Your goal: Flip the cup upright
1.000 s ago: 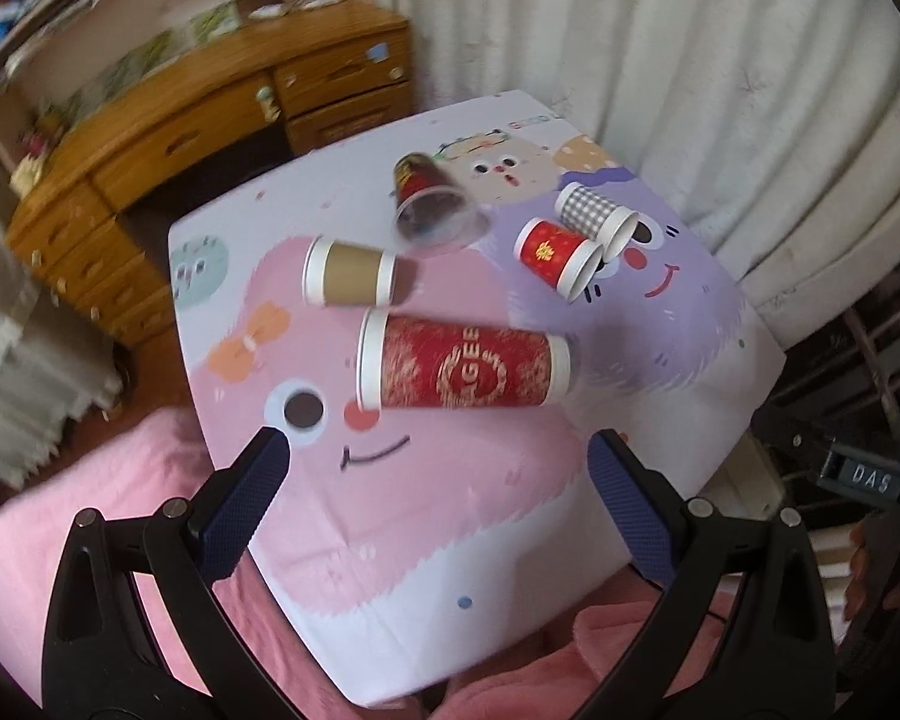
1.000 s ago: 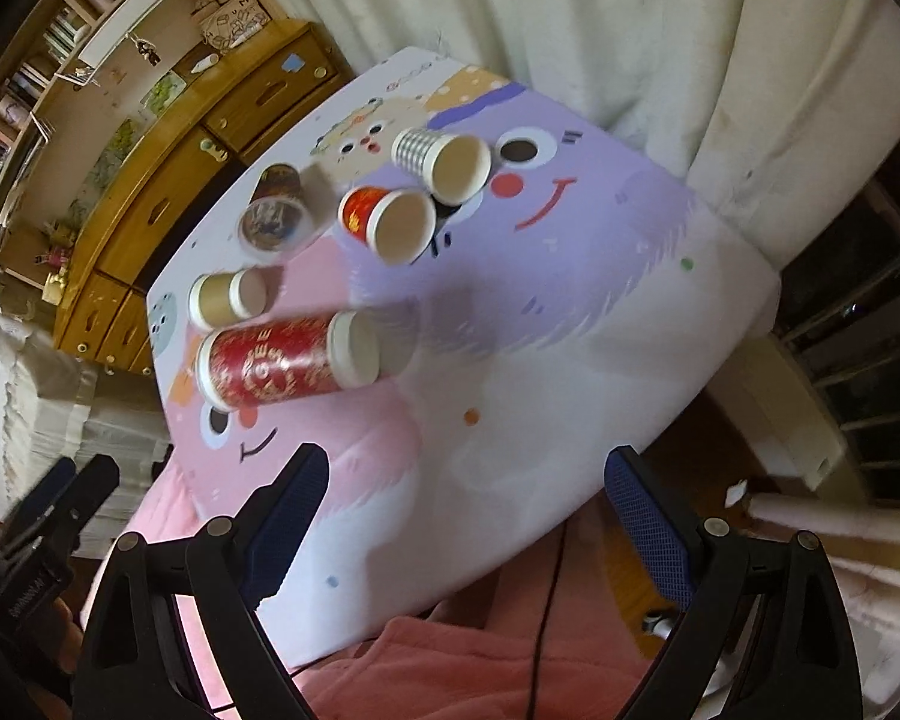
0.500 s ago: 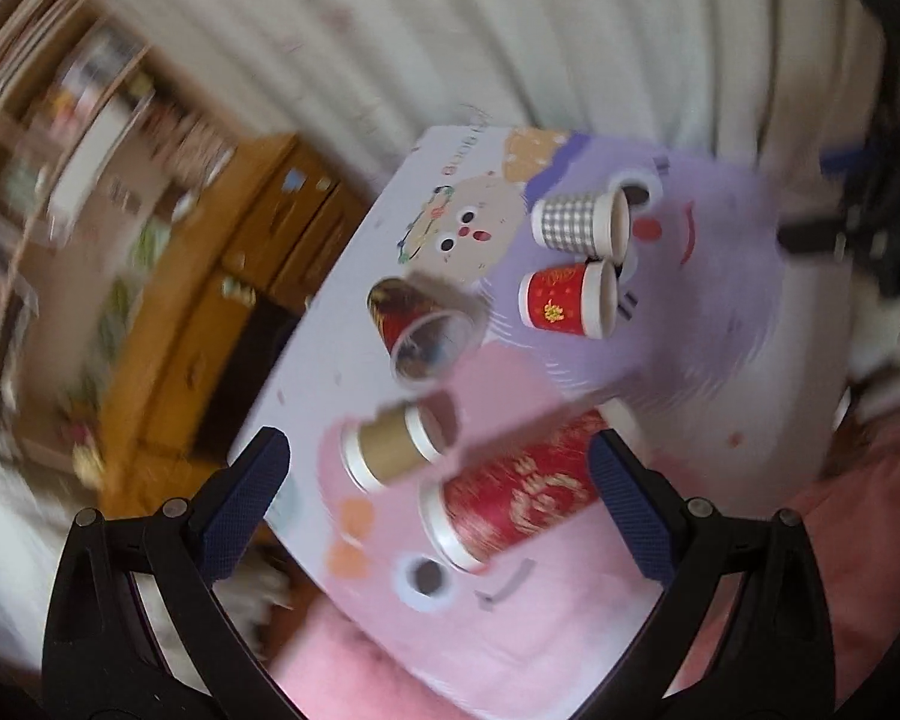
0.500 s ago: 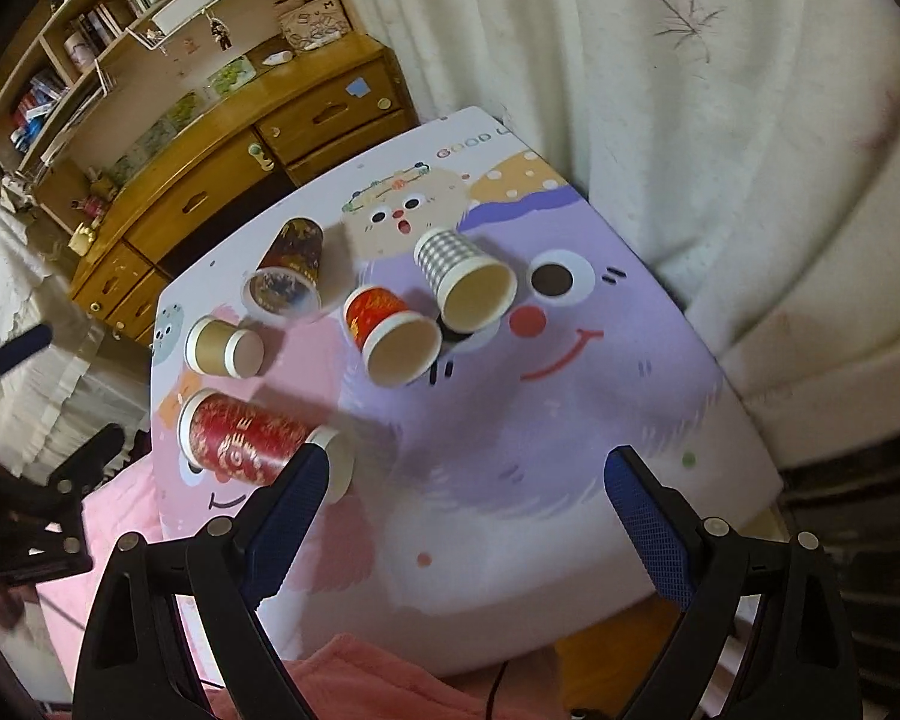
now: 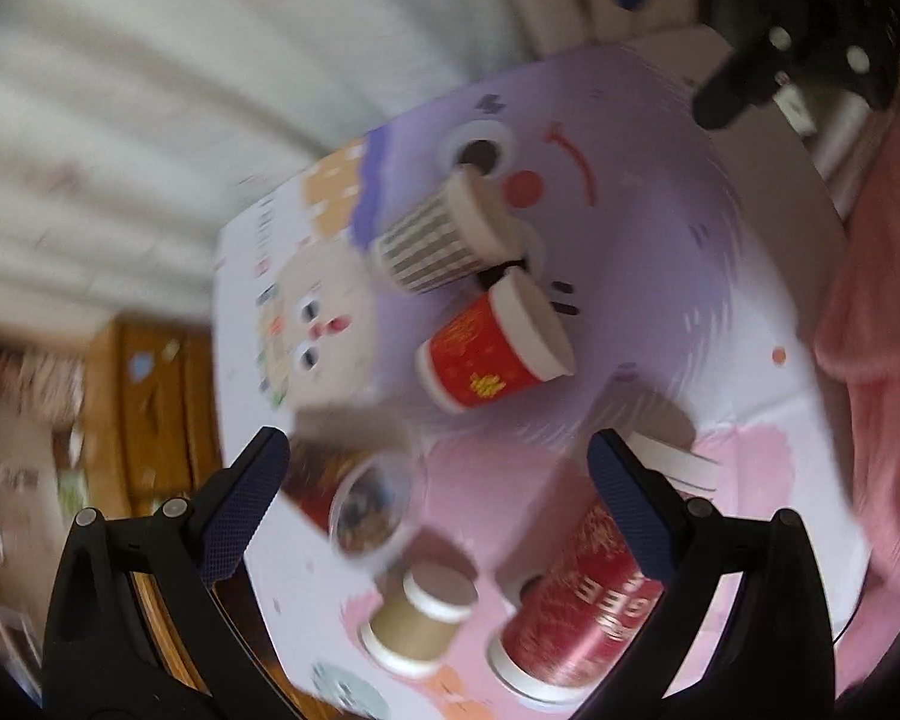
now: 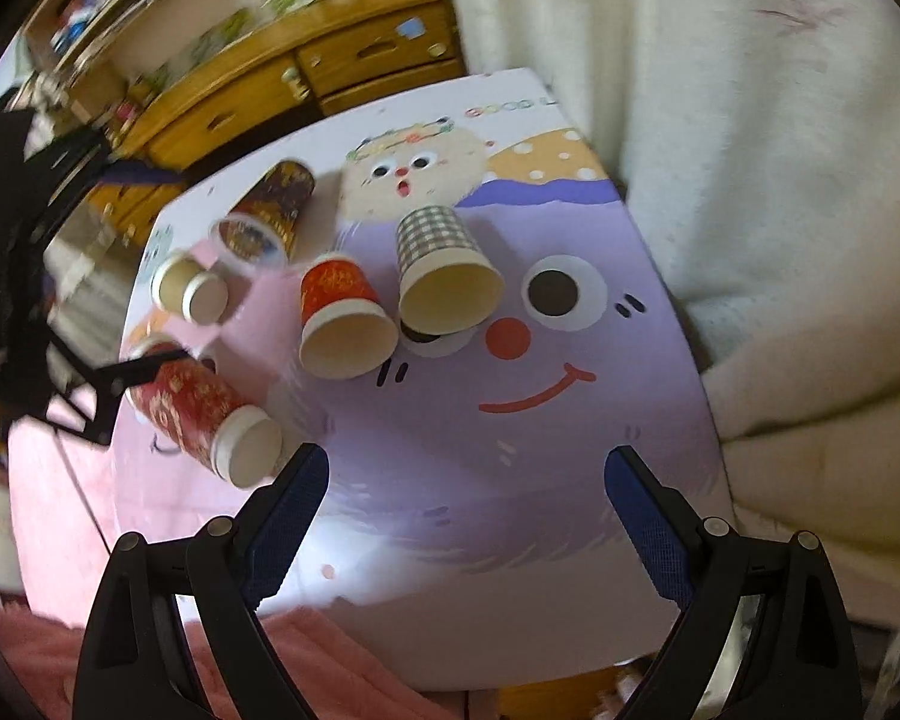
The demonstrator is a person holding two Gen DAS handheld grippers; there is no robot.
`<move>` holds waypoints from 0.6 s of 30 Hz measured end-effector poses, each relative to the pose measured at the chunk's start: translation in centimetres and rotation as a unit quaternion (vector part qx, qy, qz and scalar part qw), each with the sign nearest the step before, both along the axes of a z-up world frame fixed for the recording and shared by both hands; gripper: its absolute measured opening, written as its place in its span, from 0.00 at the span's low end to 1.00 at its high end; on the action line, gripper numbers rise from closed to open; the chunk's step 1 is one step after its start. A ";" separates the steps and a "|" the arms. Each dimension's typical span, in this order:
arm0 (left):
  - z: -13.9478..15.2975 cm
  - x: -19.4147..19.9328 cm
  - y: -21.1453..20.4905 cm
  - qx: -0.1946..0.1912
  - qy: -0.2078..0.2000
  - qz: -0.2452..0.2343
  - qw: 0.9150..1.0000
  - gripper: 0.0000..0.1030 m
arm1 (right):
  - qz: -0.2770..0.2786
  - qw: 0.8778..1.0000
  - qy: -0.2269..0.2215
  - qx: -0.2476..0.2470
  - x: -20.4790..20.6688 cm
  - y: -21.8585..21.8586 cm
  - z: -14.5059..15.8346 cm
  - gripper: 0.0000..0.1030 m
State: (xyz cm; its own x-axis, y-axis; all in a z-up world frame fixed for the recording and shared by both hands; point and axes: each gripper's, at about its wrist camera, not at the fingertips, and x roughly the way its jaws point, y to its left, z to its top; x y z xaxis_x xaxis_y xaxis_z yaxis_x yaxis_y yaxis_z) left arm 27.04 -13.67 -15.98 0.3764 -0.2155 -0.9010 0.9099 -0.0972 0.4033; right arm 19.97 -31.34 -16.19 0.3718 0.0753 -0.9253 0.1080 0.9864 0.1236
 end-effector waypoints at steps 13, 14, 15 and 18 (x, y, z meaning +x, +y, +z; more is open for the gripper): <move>-7.7 1.7 -4.3 0.064 0.099 -0.118 0.986 0.94 | 0.177 0.982 0.041 -0.045 1.5 6.7 -3.8 0.92; -8.5 1.9 -4.7 0.074 0.101 -0.116 0.985 0.93 | 0.182 0.981 0.044 -0.045 1.6 6.9 -4.1 0.92; -9.0 2.0 -5.0 0.081 0.104 -0.115 0.985 0.93 | 0.183 0.981 0.046 -0.047 1.7 6.9 -4.3 0.92; -10.6 2.4 -5.8 0.096 0.119 -0.110 0.982 0.92 | 0.171 0.983 0.055 -0.045 2.1 5.9 -4.8 0.92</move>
State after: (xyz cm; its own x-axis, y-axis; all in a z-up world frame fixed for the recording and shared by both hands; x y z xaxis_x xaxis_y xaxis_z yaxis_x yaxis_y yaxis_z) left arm 29.46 -19.49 -26.61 0.1129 -0.0851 -0.9900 0.9249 -0.3552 0.1360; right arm 22.09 -25.47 -20.97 0.2363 0.0942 -0.9671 -0.2235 0.9739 0.0403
